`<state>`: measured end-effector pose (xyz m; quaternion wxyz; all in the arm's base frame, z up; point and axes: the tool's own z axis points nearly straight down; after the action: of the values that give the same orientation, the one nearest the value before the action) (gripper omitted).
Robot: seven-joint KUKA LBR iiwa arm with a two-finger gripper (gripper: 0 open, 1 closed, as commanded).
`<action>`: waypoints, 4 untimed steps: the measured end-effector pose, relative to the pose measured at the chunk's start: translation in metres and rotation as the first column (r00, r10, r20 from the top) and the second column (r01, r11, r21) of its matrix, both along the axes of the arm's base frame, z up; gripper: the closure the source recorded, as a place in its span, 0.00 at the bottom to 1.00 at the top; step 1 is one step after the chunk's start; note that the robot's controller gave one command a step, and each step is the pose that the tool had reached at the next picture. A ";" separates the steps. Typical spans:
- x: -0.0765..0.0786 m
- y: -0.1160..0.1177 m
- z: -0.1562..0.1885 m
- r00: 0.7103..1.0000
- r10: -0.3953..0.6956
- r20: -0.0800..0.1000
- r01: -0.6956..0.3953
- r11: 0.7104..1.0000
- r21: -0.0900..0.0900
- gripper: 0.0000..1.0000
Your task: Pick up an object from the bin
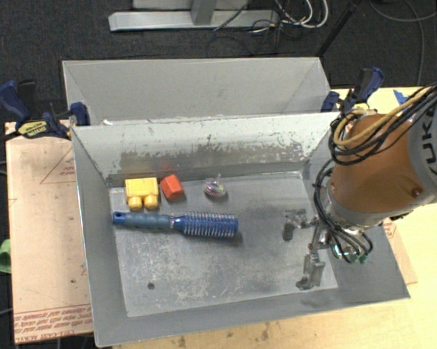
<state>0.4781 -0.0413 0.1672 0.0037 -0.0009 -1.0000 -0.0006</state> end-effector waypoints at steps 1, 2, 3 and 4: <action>0.078 0.080 -0.031 0.963 -0.268 0.009 0.268 0.963 0.003 0.00; 0.078 0.087 -0.100 0.925 -0.380 0.003 0.380 0.925 -0.002 0.00; 0.080 0.086 -0.097 0.925 -0.380 0.007 0.380 0.925 -0.001 1.00; 0.079 0.082 0.009 0.896 -0.443 0.014 0.443 0.896 0.003 1.00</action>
Offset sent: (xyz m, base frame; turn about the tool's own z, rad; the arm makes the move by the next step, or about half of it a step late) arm 0.0769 0.0762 -0.0299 0.2775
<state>0.5576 0.0409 0.1762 -0.0038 -0.2285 -0.9735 -0.0015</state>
